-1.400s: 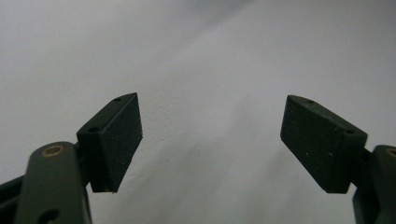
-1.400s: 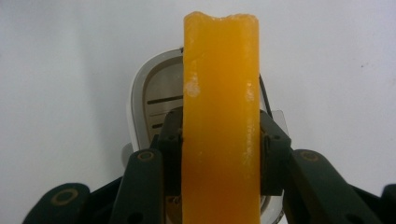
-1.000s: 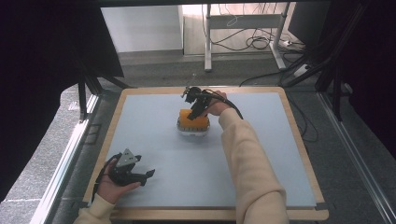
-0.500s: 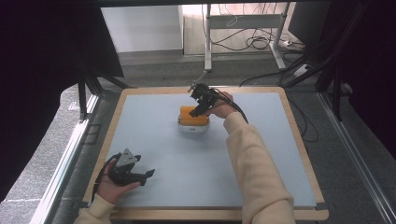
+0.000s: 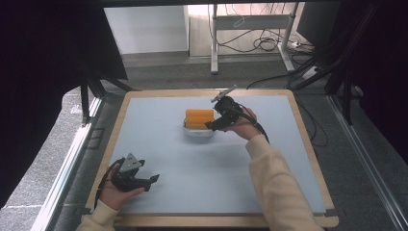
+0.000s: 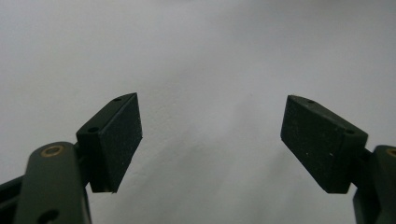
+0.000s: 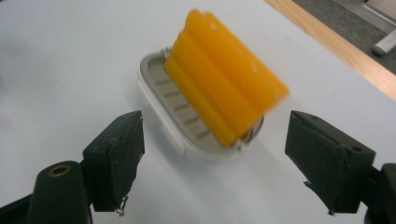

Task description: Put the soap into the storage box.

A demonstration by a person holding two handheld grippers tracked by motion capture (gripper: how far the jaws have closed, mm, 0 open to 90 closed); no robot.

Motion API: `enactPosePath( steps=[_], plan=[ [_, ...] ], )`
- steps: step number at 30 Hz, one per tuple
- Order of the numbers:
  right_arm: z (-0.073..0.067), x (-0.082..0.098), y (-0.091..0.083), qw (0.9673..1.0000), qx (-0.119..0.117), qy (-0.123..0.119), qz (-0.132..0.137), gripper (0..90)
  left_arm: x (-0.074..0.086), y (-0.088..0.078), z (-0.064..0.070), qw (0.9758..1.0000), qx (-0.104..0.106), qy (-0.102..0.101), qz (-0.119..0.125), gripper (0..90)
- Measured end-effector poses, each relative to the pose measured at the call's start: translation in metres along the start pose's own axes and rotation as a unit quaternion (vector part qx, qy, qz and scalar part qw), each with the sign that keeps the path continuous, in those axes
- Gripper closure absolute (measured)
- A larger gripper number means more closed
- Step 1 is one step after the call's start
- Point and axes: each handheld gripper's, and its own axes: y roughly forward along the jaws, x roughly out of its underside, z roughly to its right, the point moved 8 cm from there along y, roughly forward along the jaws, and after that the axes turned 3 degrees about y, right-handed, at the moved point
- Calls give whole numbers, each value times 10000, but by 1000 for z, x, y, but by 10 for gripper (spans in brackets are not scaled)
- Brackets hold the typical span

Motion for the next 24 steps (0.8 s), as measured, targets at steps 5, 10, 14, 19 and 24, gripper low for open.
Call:
enactPosePath(
  steps=[5, 10, 14, 19, 24],
  plan=[
    [-6, 30, -23, 9996, 109, 217, 168, 197, 0, 1, 1, 10000, -4, -8, 0, 202],
    [-11, 65, -47, 9988, 200, 386, 243, 201, 0, 1, 2, 10000, -24, 7, -29, 202],
    [-13, 90, -66, 9976, 299, 513, 348, 201, 0, 1, 2, 10000, -37, 12, -35, 202],
    [-19, 127, -76, 9963, 365, 669, 405, 201, 1, 2, 3, 10000, -55, 7, -40, 202],
    [-24, 163, -71, 9951, 364, 831, 391, 201, 1, 2, 4, 10000, -59, 5, -49, 202]
  ],
)
